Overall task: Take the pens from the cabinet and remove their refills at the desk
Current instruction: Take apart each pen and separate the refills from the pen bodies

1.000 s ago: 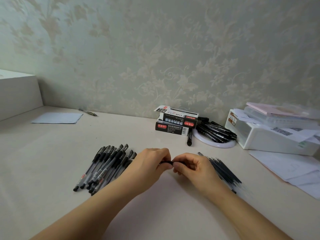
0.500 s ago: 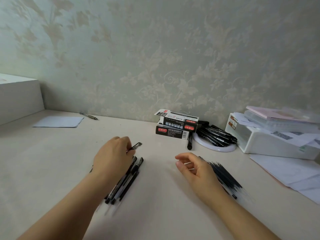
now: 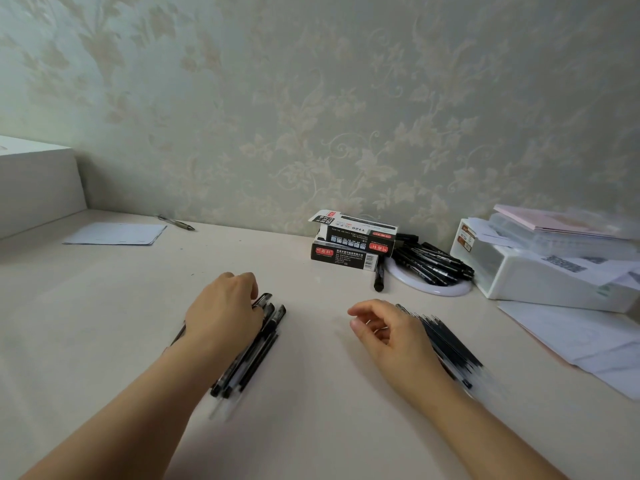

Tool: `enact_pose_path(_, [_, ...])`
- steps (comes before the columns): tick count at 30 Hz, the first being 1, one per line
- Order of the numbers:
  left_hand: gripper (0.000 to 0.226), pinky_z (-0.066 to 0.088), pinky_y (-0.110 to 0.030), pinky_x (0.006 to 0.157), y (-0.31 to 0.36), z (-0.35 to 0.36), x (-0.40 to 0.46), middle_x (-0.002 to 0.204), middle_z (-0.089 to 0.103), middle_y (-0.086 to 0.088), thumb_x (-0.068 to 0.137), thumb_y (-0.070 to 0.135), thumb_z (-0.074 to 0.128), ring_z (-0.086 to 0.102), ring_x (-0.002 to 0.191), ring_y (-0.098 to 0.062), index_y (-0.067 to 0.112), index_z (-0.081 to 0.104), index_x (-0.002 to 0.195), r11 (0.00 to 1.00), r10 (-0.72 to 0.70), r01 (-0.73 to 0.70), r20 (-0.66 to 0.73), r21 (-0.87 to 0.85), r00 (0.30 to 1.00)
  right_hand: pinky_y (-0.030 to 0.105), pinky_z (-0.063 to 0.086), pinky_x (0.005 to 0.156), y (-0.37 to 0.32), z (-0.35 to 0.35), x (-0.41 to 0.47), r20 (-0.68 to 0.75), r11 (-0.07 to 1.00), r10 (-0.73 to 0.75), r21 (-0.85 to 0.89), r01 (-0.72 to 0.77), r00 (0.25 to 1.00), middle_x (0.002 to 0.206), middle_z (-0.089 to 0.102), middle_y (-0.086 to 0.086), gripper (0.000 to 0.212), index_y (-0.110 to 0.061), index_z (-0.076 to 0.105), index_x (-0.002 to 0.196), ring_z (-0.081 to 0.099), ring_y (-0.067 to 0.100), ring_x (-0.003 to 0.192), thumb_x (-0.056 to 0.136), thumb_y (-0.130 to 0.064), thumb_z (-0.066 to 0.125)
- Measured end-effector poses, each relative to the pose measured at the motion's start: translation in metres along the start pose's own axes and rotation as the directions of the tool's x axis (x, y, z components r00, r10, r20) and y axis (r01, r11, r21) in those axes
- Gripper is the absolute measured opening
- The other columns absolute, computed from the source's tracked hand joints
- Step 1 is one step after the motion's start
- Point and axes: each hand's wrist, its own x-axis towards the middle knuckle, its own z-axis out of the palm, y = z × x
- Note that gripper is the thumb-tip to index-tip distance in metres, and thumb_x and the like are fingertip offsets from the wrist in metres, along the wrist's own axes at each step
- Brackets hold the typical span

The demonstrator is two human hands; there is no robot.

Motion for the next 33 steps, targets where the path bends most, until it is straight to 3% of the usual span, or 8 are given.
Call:
enact_pose_path(3, [0.018,0.052,-0.036,0.074,0.004,0.000,-0.001,0.101,0.051,-0.002,0.090,0.025,0.053,0.054,0.092,-0.025,0.019,0.056,0.106,1.000,0.000,0.000,-0.021,0.005,1.000,0.011,0.045,0.064,0.000,-0.007,0.002,-0.086,0.974,-0.074,-0.222,0.053,0.994,0.085,0.060,-0.013,0.009,-0.018,0.067,0.090,0.058,0.005,0.072,0.087,-0.010,0.069])
enact_pose_path(5, [0.020,0.049,-0.034,0.071,0.009,0.000,-0.002,0.104,0.050,-0.001,0.091,0.027,0.053,0.053,0.095,-0.024,0.020,0.056,0.109,1.000,0.017,-0.017,-0.073,-0.008,0.997,0.024,0.047,0.065,0.001,-0.015,0.003,-0.142,0.925,-0.077,-0.380,0.017,0.987,0.084,0.052,-0.010,0.009,-0.018,0.062,0.088,0.052,0.007,0.068,0.086,-0.012,0.069])
enact_pose_path(9, [0.019,0.048,-0.032,0.071,0.026,0.005,-0.012,0.098,0.050,0.006,0.092,0.032,0.053,0.053,0.092,-0.017,0.024,0.057,0.109,0.979,0.155,-0.173,-0.157,-0.106,0.975,0.033,0.045,0.070,0.003,-0.024,0.002,-0.133,0.806,0.062,-0.577,-0.128,0.989,0.092,0.049,-0.002,0.014,-0.016,0.053,0.087,0.055,0.022,0.082,0.090,-0.025,0.064])
enact_pose_path(14, [0.006,0.043,-0.023,0.063,0.043,0.016,-0.028,0.080,0.049,0.013,0.090,0.035,0.058,0.047,0.066,-0.004,0.031,0.061,0.095,0.898,0.357,-0.385,-0.156,-0.216,0.921,0.031,0.041,0.074,0.001,-0.023,0.001,-0.082,0.727,0.128,-0.670,-0.150,0.988,0.098,0.051,-0.002,0.016,-0.018,0.056,0.094,0.057,0.021,0.092,0.095,-0.034,0.054])
enact_pose_path(21, [0.006,0.041,-0.016,0.060,0.047,0.027,-0.029,0.077,0.056,0.014,0.089,0.030,0.058,0.049,0.063,0.000,0.030,0.063,0.087,0.863,0.396,-0.399,-0.075,-0.310,0.915,0.032,0.044,0.078,0.001,-0.021,0.003,-0.046,0.698,0.124,-0.706,-0.120,0.991,0.097,0.053,-0.002,0.020,-0.018,0.059,0.093,0.056,0.021,0.094,0.096,-0.036,0.052])
enact_pose_path(25, [0.006,0.038,-0.013,0.060,0.045,0.029,-0.027,0.075,0.057,0.014,0.088,0.030,0.058,0.051,0.067,0.000,0.030,0.063,0.085,0.855,0.387,-0.395,-0.095,-0.336,0.917,0.032,0.046,0.070,-0.003,-0.026,0.006,-0.149,0.845,0.102,-0.508,-0.165,0.984,0.086,0.053,-0.004,0.019,-0.019,0.058,0.081,0.055,0.016,0.079,0.093,-0.034,0.059])
enact_pose_path(28, [0.010,0.038,-0.013,0.060,0.047,0.029,-0.027,0.074,0.058,0.014,0.090,0.036,0.058,0.052,0.068,-0.001,0.030,0.063,0.083,0.844,0.377,-0.393,-0.117,-0.365,0.919,0.023,0.044,0.063,-0.010,-0.025,0.008,-0.188,0.959,0.198,-0.167,-0.230,0.962,0.074,0.061,-0.004,0.018,-0.024,0.061,0.078,0.058,0.011,0.070,0.089,-0.037,0.064])
enact_pose_path(33, [0.028,0.036,-0.013,0.058,0.050,0.028,-0.027,0.071,0.059,0.013,0.093,0.048,0.052,0.052,0.065,-0.002,0.026,0.064,0.081,0.803,0.399,-0.408,-0.117,-0.435,0.909,0.020,0.041,0.054,-0.023,-0.012,0.008,0.045,0.821,0.410,0.417,-0.390,0.911,0.053,0.054,-0.009,0.025,-0.012,0.066,0.085,0.047,0.004,0.049,0.097,-0.033,0.058])
